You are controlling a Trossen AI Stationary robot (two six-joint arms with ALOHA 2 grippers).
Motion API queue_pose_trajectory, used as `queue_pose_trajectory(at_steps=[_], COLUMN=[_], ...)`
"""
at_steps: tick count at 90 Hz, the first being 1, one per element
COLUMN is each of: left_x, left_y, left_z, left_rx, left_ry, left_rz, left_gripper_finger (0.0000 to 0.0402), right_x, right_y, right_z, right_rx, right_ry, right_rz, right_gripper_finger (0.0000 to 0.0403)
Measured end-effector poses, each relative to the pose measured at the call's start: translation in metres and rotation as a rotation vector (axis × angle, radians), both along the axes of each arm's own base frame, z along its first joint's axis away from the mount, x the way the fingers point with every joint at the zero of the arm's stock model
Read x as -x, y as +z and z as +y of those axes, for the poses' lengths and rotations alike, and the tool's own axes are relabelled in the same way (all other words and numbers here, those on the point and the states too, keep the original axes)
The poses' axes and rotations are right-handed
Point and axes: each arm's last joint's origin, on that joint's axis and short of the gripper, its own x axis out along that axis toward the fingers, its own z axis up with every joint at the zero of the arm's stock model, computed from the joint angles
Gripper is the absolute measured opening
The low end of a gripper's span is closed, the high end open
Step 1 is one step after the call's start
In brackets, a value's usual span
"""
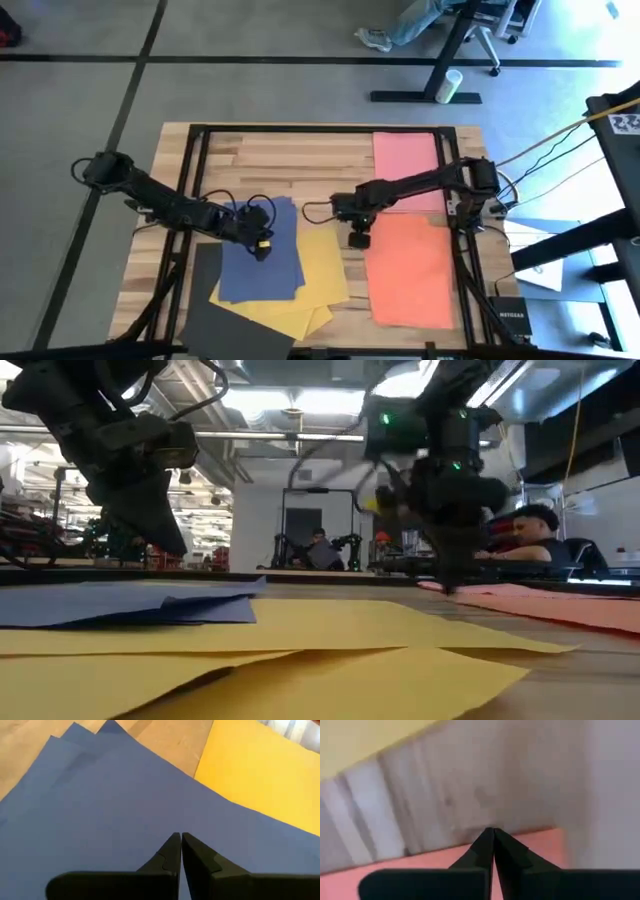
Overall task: Organize paper
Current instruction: Stack the orange paper on top of the orange paper
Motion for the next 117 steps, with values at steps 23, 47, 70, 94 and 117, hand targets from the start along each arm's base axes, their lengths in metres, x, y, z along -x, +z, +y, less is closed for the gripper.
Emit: queue_pose_trajectory(at_steps=[23,47,70,94,117], left_x=[0.001,0.002,0.002,0.002,0.002], left_y=[-0.001,-0.002,-0.002,-0.002,-0.002], left_z=[0.0,0.001,0.001,0.001,0.001], left_rx=[-0.007,-0.005,-0.006,0.003,0.003], left_ry=[0.0,0.005,0.005,0.014,0.014], left_rz=[0.018,0.024,0.027,0.022,0.022], left_gripper_finger=[0.0,0.0,0.0,0.0,0.0], right_x=[-0.002,0.005,0.016,0.024,0.028], right_y=[-0.004,-0.028,-0.027,-0.024,-0.017], right_z=[-0.011,-0.027,-0.016,-0.013,-0.01], right_rx=[0.074,0.087,0.032,-0.057,-0.107], right_ry=[0.088,0.081,0.103,0.084,0.083], right_rz=[-0.008,0.077,0.144,0.204,0.201], right_gripper_finger=[0.0,0.0,0.0,0.0,0.0])
